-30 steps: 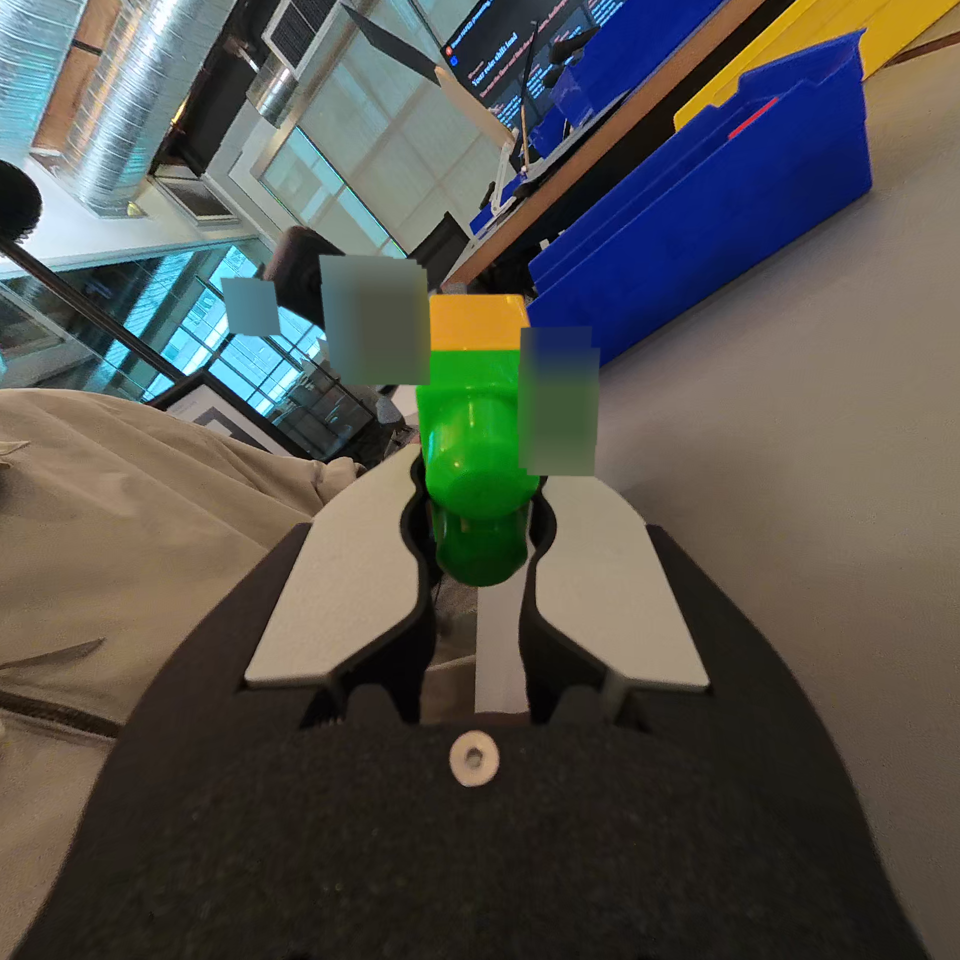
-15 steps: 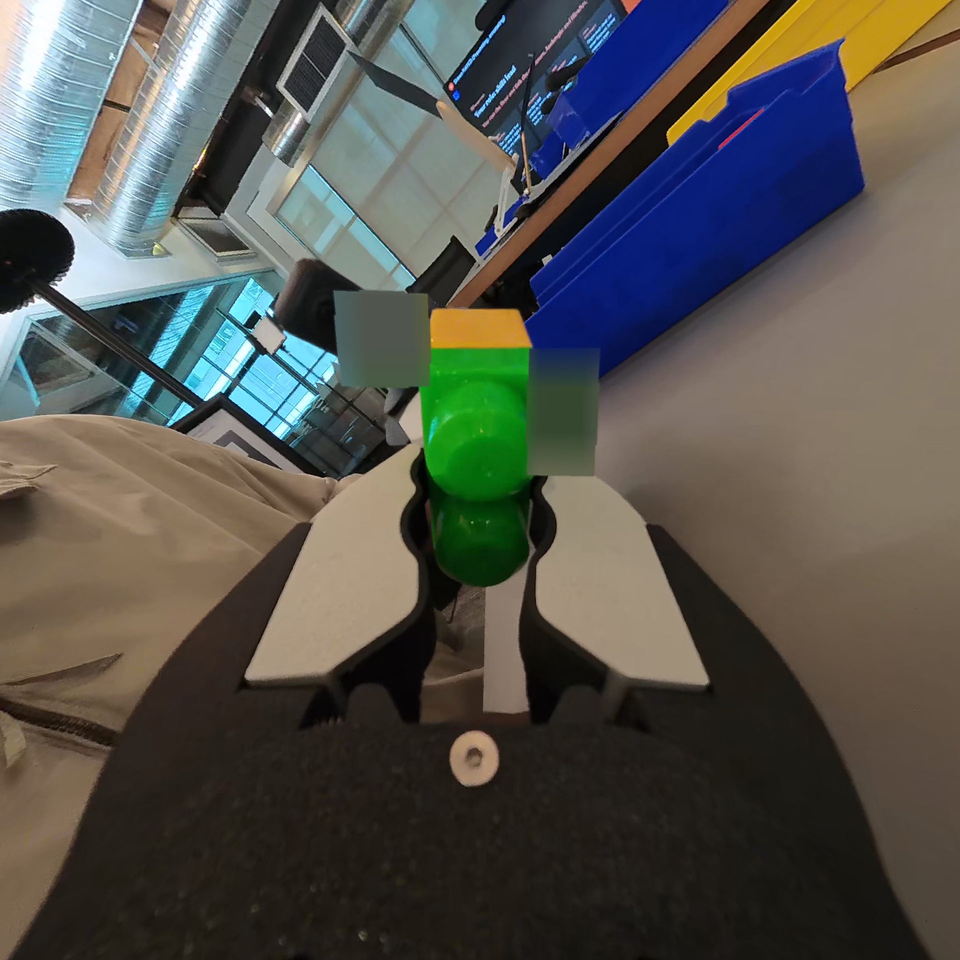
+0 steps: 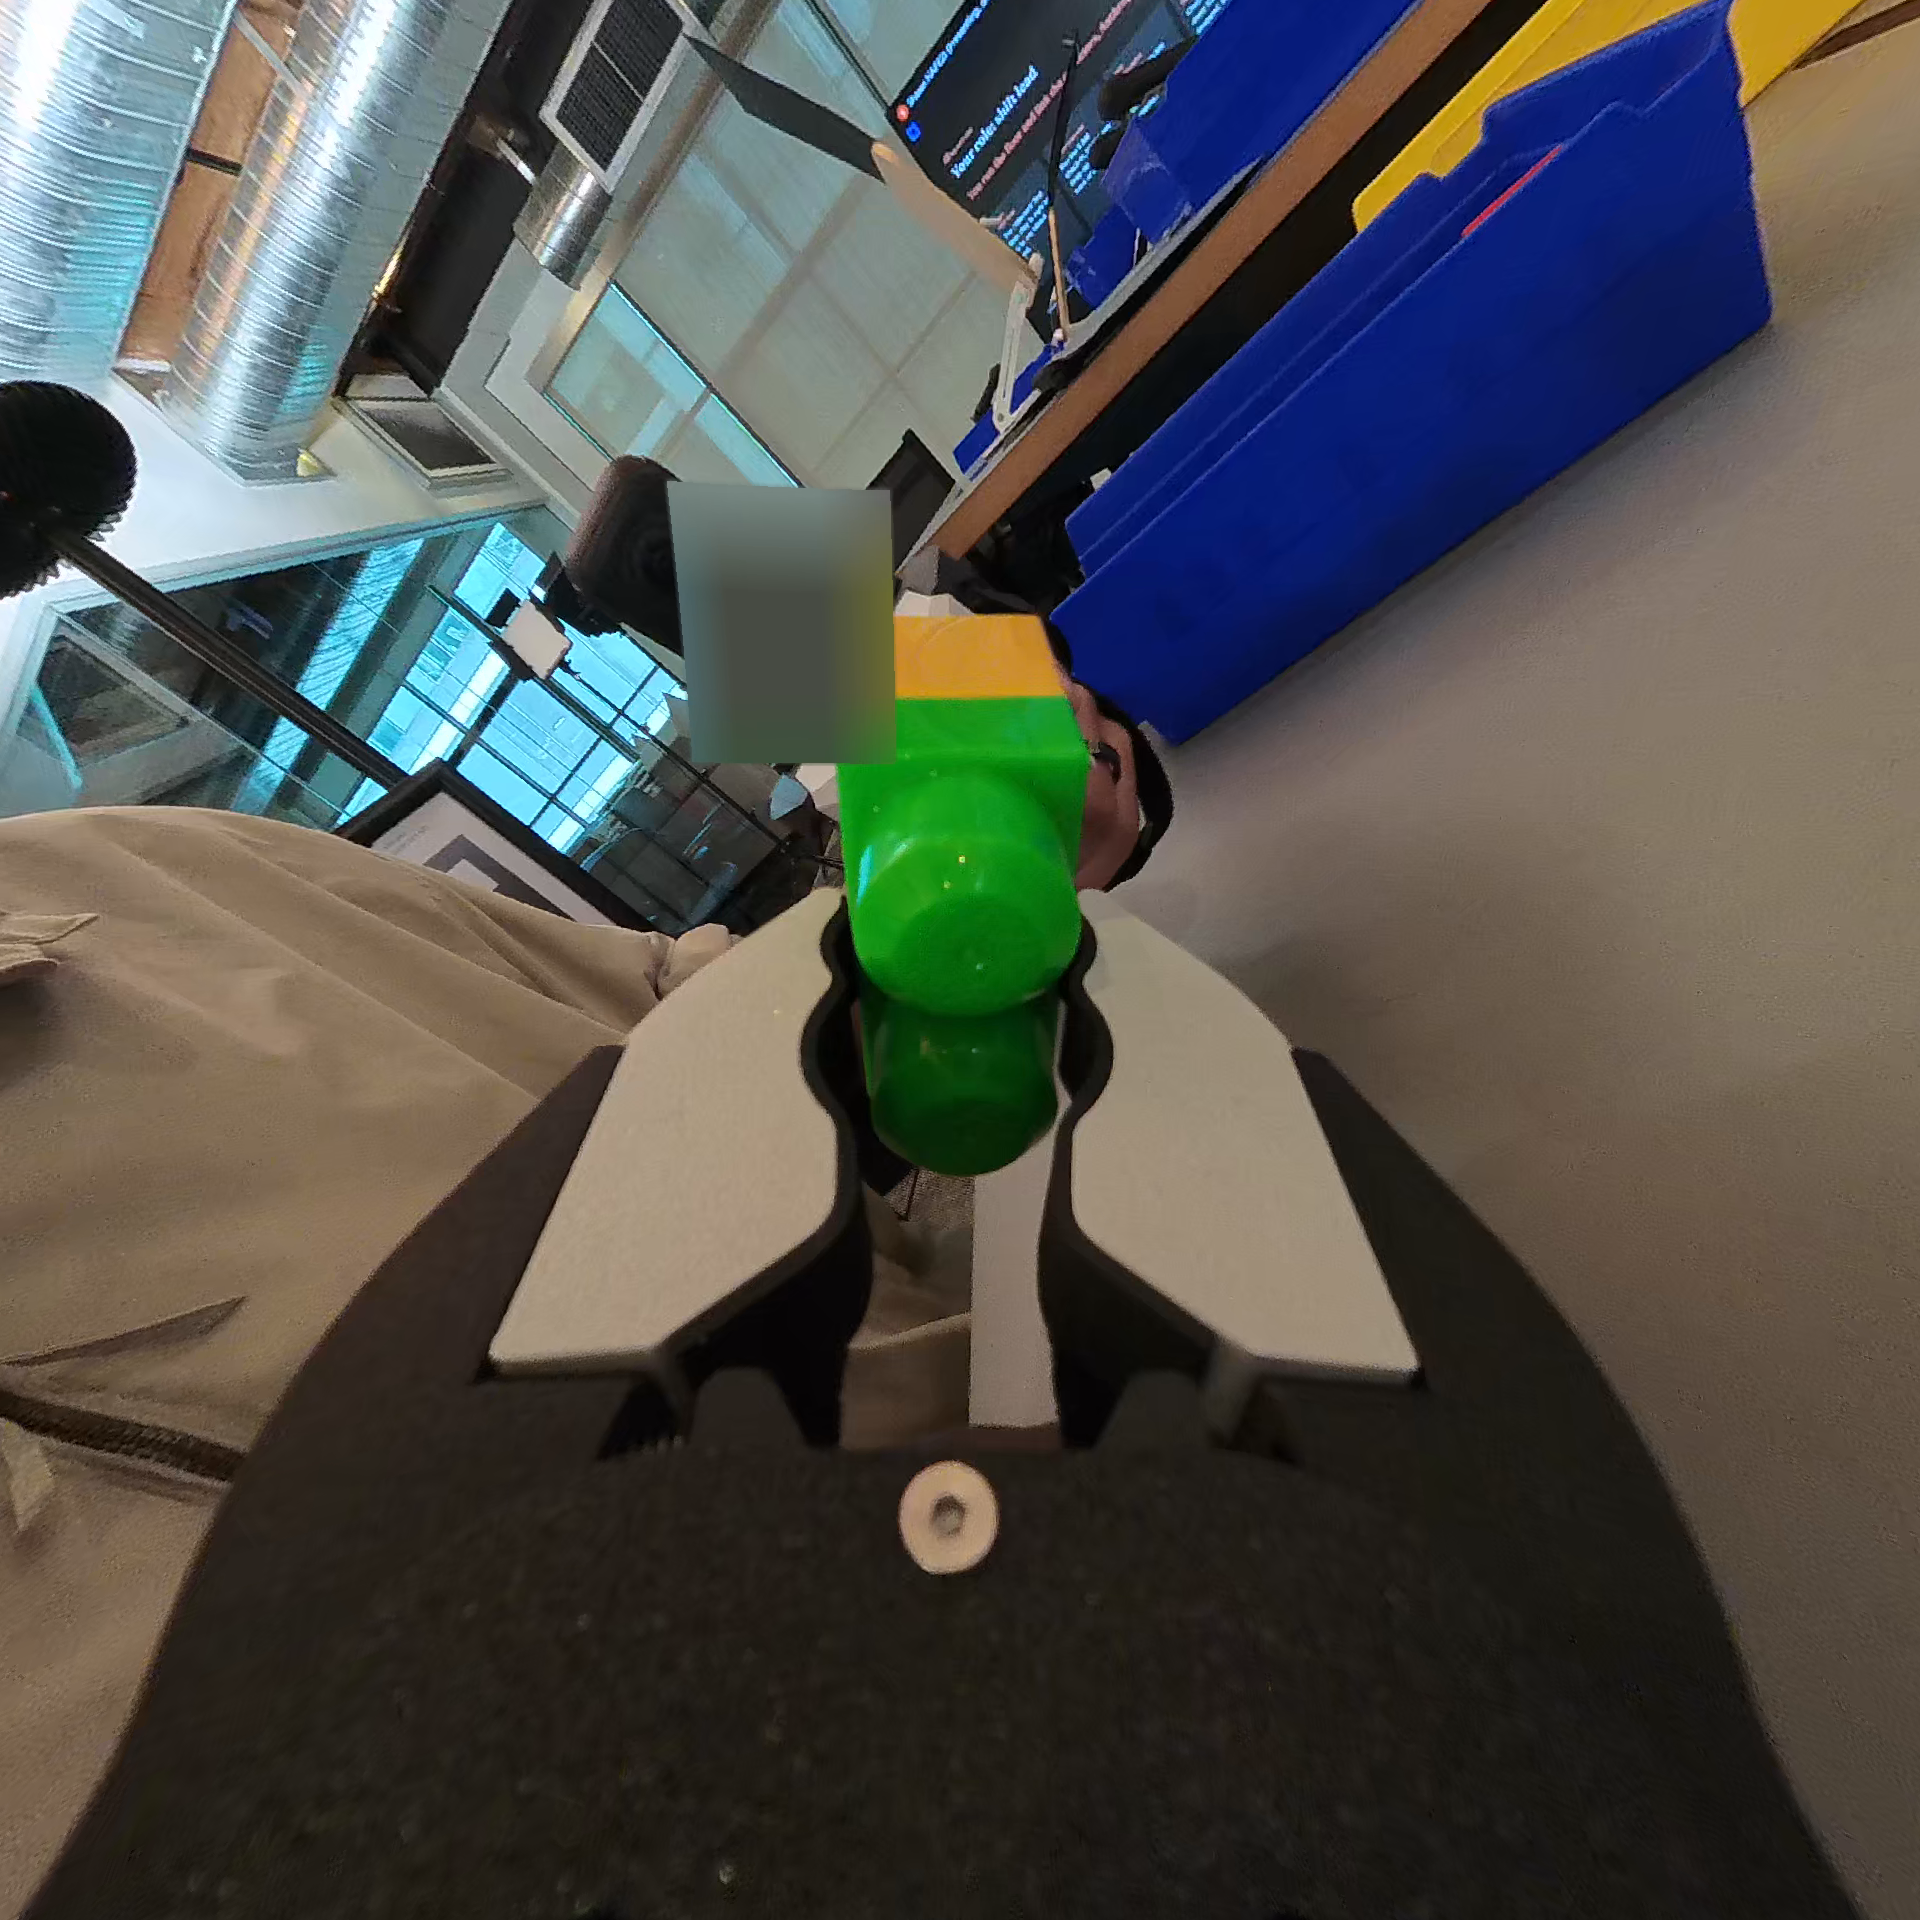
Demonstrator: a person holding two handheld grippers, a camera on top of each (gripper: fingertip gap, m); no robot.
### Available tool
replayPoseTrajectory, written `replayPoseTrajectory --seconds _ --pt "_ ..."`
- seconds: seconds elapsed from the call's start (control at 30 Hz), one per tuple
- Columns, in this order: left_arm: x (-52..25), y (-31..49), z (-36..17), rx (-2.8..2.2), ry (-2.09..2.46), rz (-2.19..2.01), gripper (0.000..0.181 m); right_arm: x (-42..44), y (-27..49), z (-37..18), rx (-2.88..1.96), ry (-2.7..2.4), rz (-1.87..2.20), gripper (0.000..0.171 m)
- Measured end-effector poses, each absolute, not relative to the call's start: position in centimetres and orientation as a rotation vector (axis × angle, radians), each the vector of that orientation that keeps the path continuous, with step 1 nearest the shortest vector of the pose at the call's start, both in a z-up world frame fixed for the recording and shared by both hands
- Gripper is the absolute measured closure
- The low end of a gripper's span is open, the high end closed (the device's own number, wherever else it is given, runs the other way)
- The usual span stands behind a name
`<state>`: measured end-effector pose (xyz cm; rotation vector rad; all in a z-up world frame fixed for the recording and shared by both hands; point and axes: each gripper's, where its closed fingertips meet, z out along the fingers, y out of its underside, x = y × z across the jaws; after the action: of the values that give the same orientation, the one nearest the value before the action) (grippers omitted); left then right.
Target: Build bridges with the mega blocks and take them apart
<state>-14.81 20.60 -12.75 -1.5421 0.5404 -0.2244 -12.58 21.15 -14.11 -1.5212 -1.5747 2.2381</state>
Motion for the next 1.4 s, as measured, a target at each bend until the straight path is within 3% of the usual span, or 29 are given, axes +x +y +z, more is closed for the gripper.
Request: replayPoseTrajectory --seconds 0.27,0.47,0.57,0.63,0.83,1.03,1.27,1.4 --pt "-14.8 20.8 -13.0 -1.542 0.546 -0.204 0.181 -12.6 21.3 -14.3 -1.525 -1.573 2.210 0.135" --pt "-19.4 21.7 -13.1 -1.630 0.250 -0.095 0.181 -13.5 25.0 -15.3 -1.568 -1.501 1.822 0.135" --pt "-21.8 21.8 -13.7 -1.678 0.024 0.043 0.153 -13.6 27.7 -15.7 -1.554 -1.443 1.528 0.135" --pt "-23.7 21.6 -15.0 -1.721 -0.140 0.169 0.117 -13.5 29.4 -15.7 -1.551 -1.374 1.346 0.135" --pt "-25.2 21.4 -17.8 -1.778 -0.378 0.298 0.077 -12.6 32.0 -17.2 -1.595 -1.221 0.982 0.135" --pt "-25.3 20.8 -16.7 -1.710 -0.375 0.335 0.071 -12.0 31.9 -17.2 -1.596 -1.170 0.941 0.135" --pt "-25.6 20.6 -16.9 -1.705 -0.366 0.326 0.081 -11.3 32.5 -16.9 -1.623 -1.147 0.943 0.135" --pt "-25.7 20.6 -16.8 -1.695 -0.348 0.349 0.086 -8.4 36.9 -13.3 -1.651 -1.088 0.879 0.135"
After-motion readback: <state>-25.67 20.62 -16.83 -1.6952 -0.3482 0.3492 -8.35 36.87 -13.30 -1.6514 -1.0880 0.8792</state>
